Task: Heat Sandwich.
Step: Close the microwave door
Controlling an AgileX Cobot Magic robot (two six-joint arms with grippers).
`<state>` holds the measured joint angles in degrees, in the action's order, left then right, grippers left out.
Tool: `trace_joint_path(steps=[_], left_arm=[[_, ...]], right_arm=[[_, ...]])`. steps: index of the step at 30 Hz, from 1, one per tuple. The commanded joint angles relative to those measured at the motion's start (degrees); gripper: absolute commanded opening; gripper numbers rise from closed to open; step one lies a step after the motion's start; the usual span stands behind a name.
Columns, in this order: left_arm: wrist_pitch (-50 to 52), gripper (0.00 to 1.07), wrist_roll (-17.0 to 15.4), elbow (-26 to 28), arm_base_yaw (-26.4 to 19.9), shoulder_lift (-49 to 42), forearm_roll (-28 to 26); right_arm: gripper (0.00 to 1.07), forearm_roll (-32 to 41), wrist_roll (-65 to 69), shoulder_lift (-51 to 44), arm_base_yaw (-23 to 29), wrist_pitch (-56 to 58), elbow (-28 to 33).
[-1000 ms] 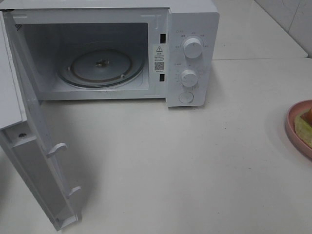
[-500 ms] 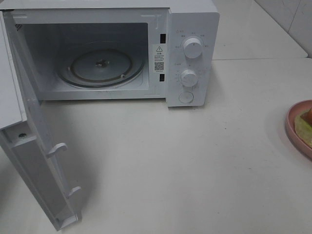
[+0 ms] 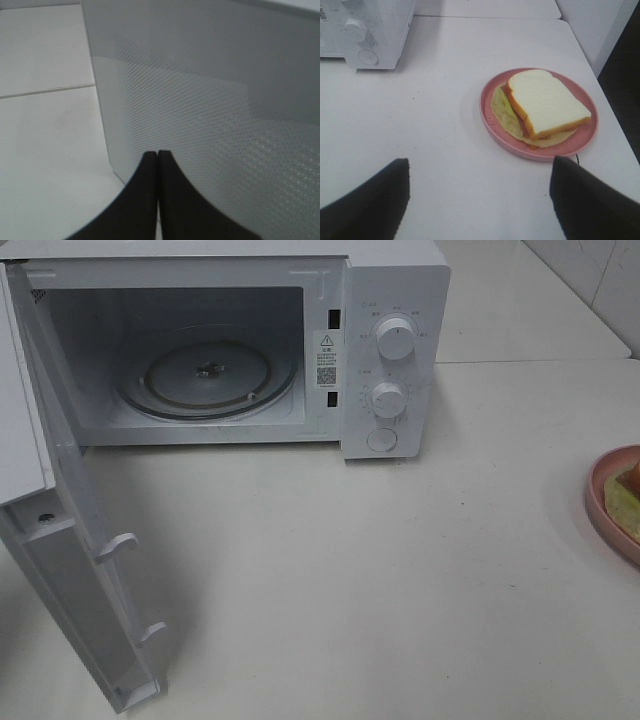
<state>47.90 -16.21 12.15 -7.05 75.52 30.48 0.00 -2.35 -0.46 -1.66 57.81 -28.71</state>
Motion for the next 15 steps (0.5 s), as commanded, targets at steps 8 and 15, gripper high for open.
trace_joint_path(steps=[8,15], left_arm=[[-0.3,0.0,3.6,0.2,7.0,-0.1,-5.3],[-0.5,0.0,7.2,0.2,11.9,-0.1,-9.9]], right_arm=[[0.75,0.0,0.1,-1.3,-0.2,-0.7,0.1],[0.75,0.0,0.1,-1.3,-0.2,-0.7,0.1]])
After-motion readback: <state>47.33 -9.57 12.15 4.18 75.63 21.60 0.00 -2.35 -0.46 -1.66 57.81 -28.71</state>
